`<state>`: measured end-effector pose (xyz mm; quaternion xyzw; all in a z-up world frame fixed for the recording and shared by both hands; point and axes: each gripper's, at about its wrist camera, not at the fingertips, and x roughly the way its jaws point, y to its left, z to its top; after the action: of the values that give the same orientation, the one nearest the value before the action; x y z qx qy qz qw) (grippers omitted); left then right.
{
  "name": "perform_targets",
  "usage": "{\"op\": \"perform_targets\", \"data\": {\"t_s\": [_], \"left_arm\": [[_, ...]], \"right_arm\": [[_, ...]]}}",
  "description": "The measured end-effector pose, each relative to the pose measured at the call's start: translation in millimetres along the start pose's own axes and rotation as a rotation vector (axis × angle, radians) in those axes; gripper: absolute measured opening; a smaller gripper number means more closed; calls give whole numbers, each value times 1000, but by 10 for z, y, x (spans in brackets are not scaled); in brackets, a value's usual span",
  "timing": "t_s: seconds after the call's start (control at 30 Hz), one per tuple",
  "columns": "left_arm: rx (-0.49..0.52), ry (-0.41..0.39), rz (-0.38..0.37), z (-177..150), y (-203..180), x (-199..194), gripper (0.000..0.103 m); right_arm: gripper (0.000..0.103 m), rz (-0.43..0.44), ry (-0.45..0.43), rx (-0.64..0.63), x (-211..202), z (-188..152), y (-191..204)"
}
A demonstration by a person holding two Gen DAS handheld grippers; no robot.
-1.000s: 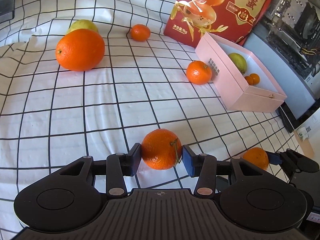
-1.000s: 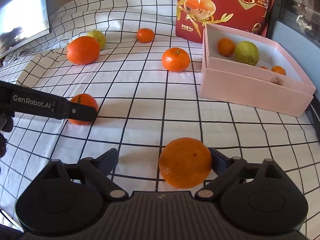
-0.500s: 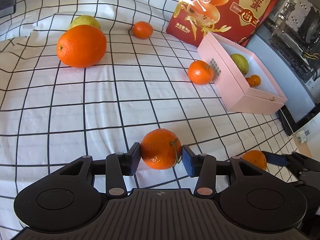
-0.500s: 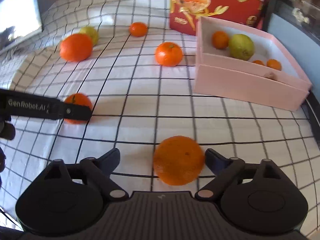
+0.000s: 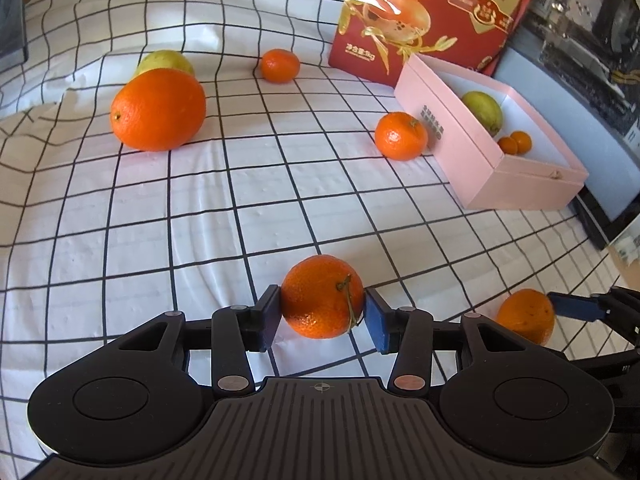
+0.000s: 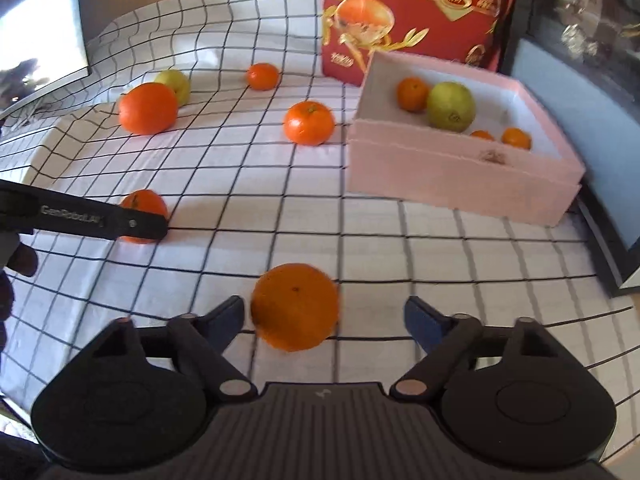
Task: Organize fruits
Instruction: 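Carry both held tangerines toward the pink box, then lower both tangerines over the pink box and open both tools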
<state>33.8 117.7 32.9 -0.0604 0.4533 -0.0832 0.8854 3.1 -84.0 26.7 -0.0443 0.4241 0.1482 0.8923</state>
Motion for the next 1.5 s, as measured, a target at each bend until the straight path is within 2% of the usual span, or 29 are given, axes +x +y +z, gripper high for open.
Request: {"op": "perform_targets", "data": {"t_s": [0.07, 0.2, 0.27, 0.33, 0.7, 0.9, 1.03, 1.17, 1.33, 1.5], "left_arm": [[4, -1, 11, -5, -18, 0, 50], [8, -1, 21, -9, -31, 4, 50], [4, 1, 19, -3, -24, 2, 50], [8, 1, 18, 0, -22, -1, 50], [2, -37, 25, -58, -32, -29, 49], [7, -52, -42, -23, -109, -76, 49], [29, -93, -104, 174, -294, -136, 48], [66, -146, -161, 535, -552, -182, 49], [87, -191, -258, 1056, -882, -160, 49], [102, -263, -285, 1512, -1175, -129, 49]], "right_arm": [[67, 23, 15, 7, 42, 7, 34], [59, 14, 20, 11, 77, 16, 58], [48, 19, 21, 14, 72, 28, 49], [48, 33, 27, 20, 65, 38, 24], [48, -22, 15, 45, -10, 15, -138], [48, -55, -10, 77, -67, 34, -353], [48, -72, -36, 102, -127, 92, -516], [48, -79, -89, 97, -235, 263, -667], [48, -113, -189, 68, -405, 663, -847], [48, -146, -280, 55, -548, 1084, -1055]]}}
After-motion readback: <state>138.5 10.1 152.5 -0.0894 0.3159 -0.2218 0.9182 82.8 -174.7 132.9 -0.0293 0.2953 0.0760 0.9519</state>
